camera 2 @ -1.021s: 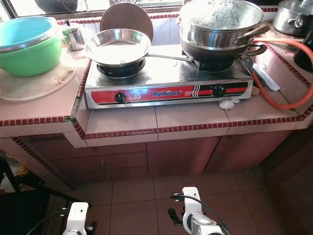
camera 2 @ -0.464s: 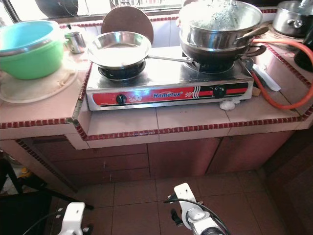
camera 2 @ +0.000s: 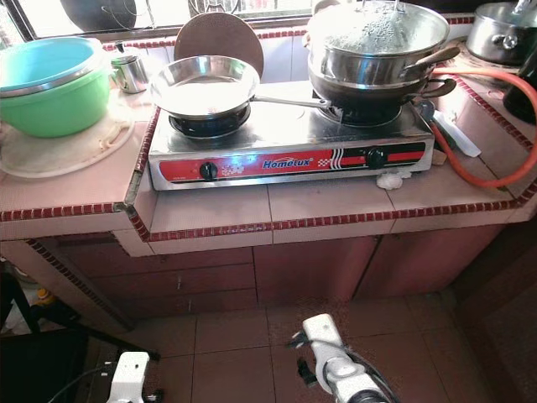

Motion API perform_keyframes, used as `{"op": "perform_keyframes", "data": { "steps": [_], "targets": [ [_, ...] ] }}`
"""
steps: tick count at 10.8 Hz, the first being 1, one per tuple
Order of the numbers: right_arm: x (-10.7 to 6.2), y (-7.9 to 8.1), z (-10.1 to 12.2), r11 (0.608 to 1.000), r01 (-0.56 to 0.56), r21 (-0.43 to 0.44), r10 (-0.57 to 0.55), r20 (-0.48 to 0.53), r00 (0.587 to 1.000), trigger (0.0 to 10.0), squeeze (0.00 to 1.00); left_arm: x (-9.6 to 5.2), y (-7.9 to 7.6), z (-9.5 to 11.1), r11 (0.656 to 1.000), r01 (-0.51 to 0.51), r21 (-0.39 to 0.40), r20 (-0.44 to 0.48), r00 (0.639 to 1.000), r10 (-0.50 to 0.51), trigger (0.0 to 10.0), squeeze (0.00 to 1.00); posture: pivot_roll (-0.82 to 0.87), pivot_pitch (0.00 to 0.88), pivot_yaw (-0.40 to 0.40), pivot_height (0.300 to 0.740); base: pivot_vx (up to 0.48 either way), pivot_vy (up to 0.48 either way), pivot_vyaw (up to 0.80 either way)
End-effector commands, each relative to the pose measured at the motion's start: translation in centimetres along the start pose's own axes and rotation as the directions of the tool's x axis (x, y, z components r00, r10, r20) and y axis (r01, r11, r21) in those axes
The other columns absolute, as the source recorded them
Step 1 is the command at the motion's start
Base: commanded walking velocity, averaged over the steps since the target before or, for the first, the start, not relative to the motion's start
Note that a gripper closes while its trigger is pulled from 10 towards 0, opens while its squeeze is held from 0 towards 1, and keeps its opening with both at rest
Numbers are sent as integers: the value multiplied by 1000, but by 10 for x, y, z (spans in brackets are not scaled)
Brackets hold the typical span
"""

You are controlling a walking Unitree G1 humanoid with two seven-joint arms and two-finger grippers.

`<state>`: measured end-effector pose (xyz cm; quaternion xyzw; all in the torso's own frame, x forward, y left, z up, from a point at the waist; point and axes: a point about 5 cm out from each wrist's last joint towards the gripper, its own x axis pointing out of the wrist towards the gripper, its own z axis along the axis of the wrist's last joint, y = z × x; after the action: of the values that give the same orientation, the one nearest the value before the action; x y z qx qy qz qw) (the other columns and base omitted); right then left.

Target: Kitchen organization

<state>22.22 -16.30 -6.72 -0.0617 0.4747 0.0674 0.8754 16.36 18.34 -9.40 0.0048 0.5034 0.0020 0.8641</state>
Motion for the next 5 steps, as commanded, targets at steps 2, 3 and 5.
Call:
{"op": "perform_keyframes", "data": {
  "steps": [2,3,5],
  "targets": [
    [0,5,5,991,-90,101,87,33,996,10000,0,0,2,1,1000,-2,7,9,1000,2,10000,0,-74,0,66,740,0,0,0],
    [0,5,4,991,-105,81,103,31,994,10000,0,0,0,2,1000,5,23,11,1000,-5,10000,0,-94,7,81,740,0,0,0],
    [-2,-4,-3,987,-77,142,73,34,997,10000,0,2,-13,6,997,66,-40,19,998,-65,10000,0,-149,81,79,740,0,0,0]
  ]
}}
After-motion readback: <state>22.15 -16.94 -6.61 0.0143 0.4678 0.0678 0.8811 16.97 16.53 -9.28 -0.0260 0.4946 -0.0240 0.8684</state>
